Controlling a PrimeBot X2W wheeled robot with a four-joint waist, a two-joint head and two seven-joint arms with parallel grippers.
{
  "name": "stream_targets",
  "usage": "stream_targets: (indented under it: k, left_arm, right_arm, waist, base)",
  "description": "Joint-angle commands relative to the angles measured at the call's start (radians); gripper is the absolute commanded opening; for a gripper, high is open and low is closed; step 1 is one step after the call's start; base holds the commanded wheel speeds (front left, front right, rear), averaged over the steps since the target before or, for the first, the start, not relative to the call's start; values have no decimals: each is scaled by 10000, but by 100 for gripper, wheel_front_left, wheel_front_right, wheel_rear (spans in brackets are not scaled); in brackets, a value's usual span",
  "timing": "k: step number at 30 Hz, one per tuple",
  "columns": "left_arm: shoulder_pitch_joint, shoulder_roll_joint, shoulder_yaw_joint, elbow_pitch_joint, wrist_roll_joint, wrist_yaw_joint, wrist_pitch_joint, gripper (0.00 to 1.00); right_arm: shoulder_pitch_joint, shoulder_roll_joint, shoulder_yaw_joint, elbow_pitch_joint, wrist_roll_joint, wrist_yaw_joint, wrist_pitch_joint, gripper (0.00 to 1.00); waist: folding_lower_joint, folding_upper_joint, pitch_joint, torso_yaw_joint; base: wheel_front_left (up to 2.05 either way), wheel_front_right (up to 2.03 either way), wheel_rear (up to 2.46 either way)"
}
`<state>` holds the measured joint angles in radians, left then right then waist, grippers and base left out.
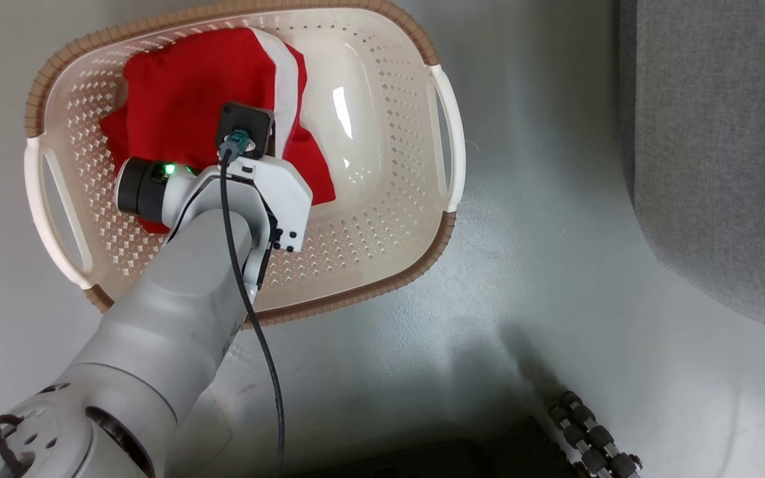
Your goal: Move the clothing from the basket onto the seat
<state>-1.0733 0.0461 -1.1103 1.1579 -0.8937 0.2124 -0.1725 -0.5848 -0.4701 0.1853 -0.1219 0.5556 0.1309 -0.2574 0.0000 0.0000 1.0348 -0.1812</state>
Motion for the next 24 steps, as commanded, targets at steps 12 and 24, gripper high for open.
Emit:
stream_targets:
  k: [12, 24]
  left_arm:
    - [975, 41, 1153, -1178, 316, 308, -888, 0]
    - [3168, 159, 4180, -3262, 3200, 196, -891, 0]
  right_arm:
    - [719, -128, -25, 359, 120, -2, -44, 100]
    - [1174, 144, 506, 966, -28, -2, -44, 100]
  waist:
    - [0, 0, -1766, 379]
    - [0, 0, -3816, 580]
  base:
    - [0, 0, 0]
    - [0, 0, 0]
